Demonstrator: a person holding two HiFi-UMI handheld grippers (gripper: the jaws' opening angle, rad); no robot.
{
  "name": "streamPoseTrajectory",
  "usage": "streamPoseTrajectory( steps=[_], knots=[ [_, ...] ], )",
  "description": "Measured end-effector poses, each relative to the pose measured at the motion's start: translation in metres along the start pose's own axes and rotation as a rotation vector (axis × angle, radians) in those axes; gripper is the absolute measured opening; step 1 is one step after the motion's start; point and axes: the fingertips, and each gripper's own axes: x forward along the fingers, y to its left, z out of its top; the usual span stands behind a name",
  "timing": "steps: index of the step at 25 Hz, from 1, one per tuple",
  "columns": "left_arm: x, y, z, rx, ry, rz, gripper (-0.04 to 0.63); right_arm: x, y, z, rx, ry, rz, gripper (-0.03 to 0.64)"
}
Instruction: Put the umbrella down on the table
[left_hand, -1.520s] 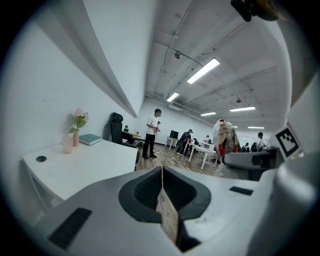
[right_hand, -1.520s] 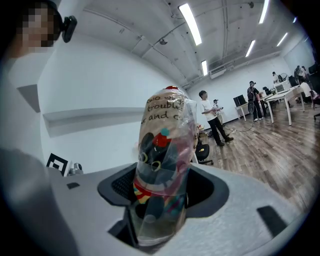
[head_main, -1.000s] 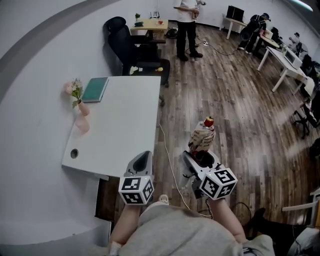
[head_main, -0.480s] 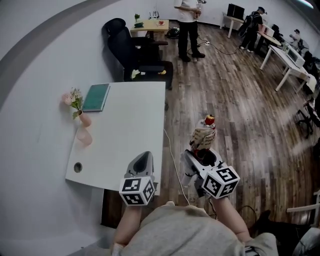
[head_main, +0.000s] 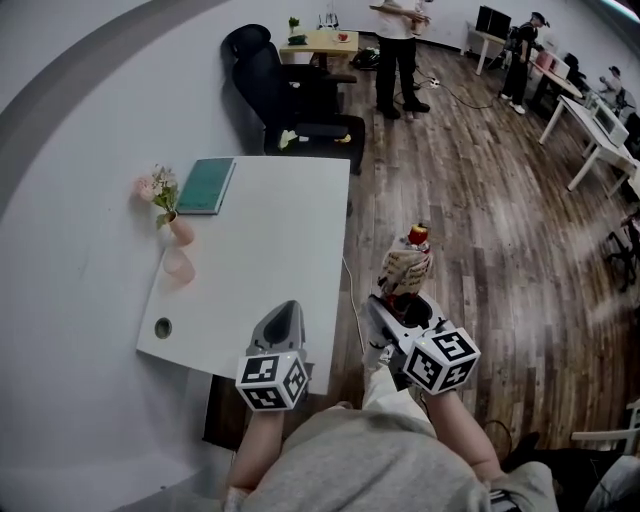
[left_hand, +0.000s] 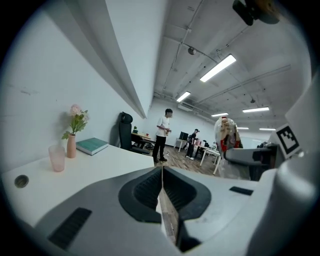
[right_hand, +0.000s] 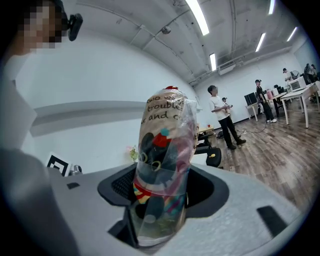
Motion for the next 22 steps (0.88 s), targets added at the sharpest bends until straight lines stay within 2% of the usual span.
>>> streamPoseTrajectory(
  steps=[9, 22],
  knots=[
    [0.009, 0.037, 0.011, -0.041, -0.045, 0.156, 0.009, 0.062, 0.001, 0.012, -0.03, 0.043, 0.151, 0.275],
    [0.023, 0.081, 0.03, -0.167, -0.12, 0.501, 0.009, 0.167, 0.011, 0.034, -0.128, 0.194, 0.483, 0.275]
  ],
)
